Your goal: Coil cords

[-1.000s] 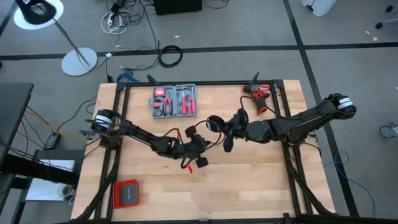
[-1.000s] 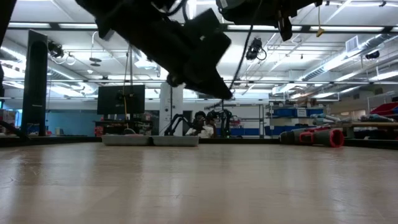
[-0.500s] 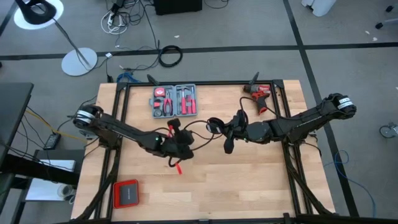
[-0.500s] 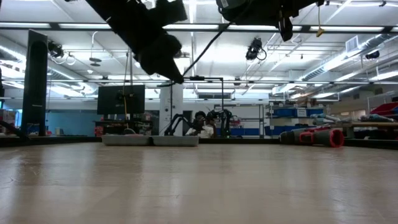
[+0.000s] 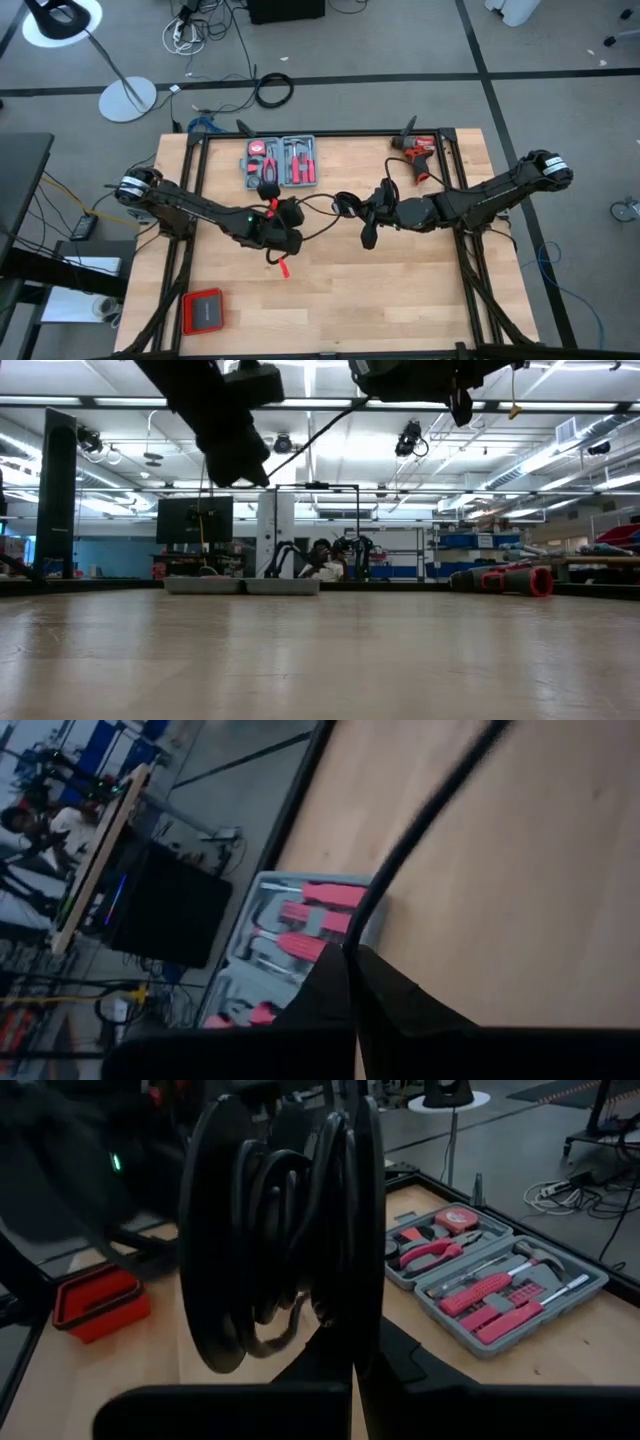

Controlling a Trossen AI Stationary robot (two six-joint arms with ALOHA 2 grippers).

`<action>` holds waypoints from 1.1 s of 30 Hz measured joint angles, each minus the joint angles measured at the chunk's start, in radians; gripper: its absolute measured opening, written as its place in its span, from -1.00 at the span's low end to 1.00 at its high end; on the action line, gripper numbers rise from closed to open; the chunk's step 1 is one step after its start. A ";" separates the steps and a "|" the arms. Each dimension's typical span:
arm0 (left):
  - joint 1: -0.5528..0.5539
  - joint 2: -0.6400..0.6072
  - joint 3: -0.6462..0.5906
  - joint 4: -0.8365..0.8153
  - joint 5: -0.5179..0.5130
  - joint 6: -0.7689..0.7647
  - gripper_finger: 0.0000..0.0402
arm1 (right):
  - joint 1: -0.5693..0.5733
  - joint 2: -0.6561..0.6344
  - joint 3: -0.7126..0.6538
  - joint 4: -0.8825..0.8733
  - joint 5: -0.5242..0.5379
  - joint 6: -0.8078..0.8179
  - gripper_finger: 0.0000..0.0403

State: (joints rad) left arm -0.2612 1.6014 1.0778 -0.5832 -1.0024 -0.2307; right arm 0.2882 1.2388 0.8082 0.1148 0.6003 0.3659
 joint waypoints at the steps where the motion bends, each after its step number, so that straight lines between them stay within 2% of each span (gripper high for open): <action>1: -0.003 -0.010 0.011 -0.028 -0.003 -0.013 -1.00 | 0.004 0.000 0.000 -0.012 0.000 0.009 -1.00; 6: -0.012 -0.066 0.060 -0.098 -0.020 -0.030 -1.00 | 0.014 0.002 0.000 -0.065 -0.026 0.057 -1.00; 18: 0.022 -0.073 0.248 -0.054 -0.026 0.233 -1.00 | 0.028 0.022 0.000 -0.115 -0.101 0.085 -1.00; 26: 0.034 -0.073 0.303 0.108 0.004 0.382 -1.00 | 0.002 0.100 0.001 -0.115 -0.106 0.113 -1.00; 33: 0.037 -0.037 0.303 0.191 0.089 0.380 -1.00 | -0.065 0.145 0.001 -0.100 -0.107 0.112 -1.00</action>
State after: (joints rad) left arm -0.2241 1.5640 1.3808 -0.3927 -0.9132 0.1491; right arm 0.2227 1.3836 0.8089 0.0143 0.4934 0.4778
